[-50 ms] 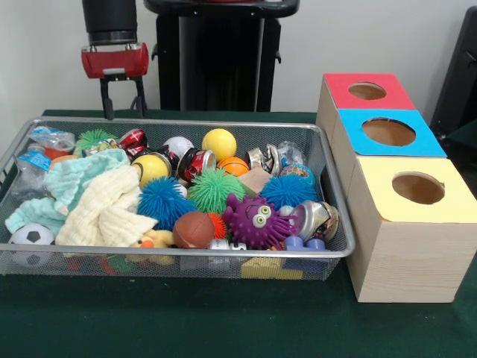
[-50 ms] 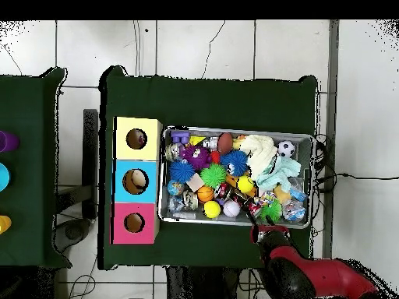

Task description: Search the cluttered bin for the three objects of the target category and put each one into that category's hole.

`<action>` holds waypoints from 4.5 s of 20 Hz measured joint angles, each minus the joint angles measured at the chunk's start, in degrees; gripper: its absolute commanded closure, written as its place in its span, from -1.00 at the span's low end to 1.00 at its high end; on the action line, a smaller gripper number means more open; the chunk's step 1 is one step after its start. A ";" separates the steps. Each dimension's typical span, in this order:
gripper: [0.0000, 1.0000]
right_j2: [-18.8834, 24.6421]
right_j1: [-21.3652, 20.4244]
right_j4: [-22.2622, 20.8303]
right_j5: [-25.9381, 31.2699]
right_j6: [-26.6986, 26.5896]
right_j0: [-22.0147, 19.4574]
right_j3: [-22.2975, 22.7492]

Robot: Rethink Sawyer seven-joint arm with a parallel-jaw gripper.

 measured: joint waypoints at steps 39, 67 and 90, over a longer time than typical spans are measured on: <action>-1.00 12.79 2.86 -0.14 8.44 0.00 -5.67 -3.78; -1.00 15.94 6.49 -0.21 9.78 0.00 -9.86 -5.62; -1.00 16.14 10.81 -1.72 9.80 0.00 -10.77 -7.66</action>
